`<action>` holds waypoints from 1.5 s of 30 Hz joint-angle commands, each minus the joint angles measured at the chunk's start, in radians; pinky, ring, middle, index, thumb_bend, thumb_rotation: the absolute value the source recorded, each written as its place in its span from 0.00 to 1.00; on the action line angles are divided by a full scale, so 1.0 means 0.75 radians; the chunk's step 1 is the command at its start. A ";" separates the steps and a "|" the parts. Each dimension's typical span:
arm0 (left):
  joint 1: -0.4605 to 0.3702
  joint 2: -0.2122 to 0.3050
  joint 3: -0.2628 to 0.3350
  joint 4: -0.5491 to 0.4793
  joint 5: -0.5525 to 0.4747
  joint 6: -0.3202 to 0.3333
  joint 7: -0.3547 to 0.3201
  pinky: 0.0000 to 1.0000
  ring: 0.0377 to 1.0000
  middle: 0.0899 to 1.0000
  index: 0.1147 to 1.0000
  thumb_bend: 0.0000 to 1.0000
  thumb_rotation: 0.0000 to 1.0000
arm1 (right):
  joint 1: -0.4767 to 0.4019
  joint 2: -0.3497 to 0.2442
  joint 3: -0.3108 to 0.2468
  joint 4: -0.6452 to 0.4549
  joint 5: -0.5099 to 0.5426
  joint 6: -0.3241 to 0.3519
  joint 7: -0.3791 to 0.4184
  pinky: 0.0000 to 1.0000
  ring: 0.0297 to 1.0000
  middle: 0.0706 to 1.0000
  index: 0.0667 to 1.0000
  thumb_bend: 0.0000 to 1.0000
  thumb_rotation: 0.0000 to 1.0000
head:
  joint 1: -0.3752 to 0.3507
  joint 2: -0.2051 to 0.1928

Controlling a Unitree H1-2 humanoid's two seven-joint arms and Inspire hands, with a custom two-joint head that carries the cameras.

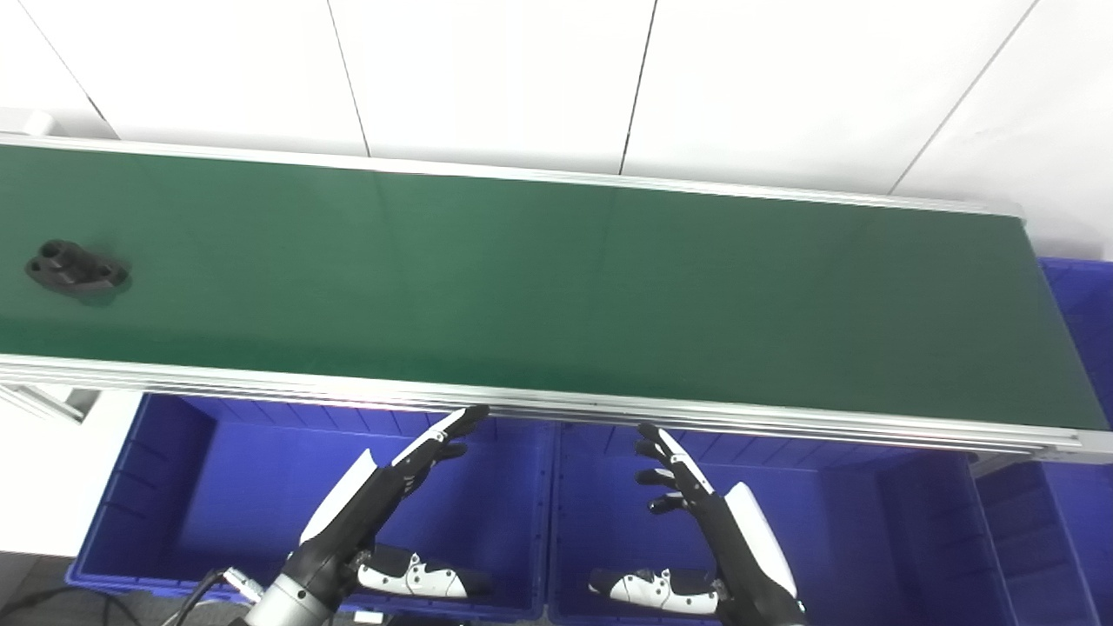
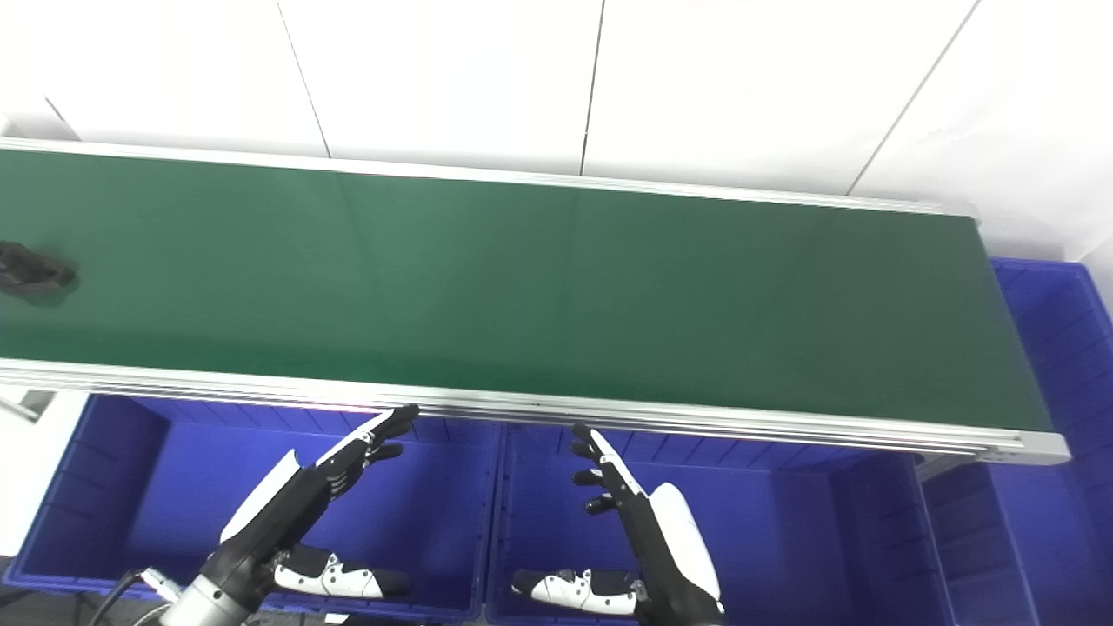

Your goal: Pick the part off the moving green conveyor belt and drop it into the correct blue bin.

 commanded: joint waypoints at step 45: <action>-0.043 -0.076 -0.037 0.133 0.120 -0.088 0.064 0.83 0.89 0.90 0.83 0.67 0.20 | -0.040 -0.042 -0.045 0.162 0.151 -0.246 -0.154 0.85 0.88 0.90 0.95 0.84 0.17 | 0.363 -0.344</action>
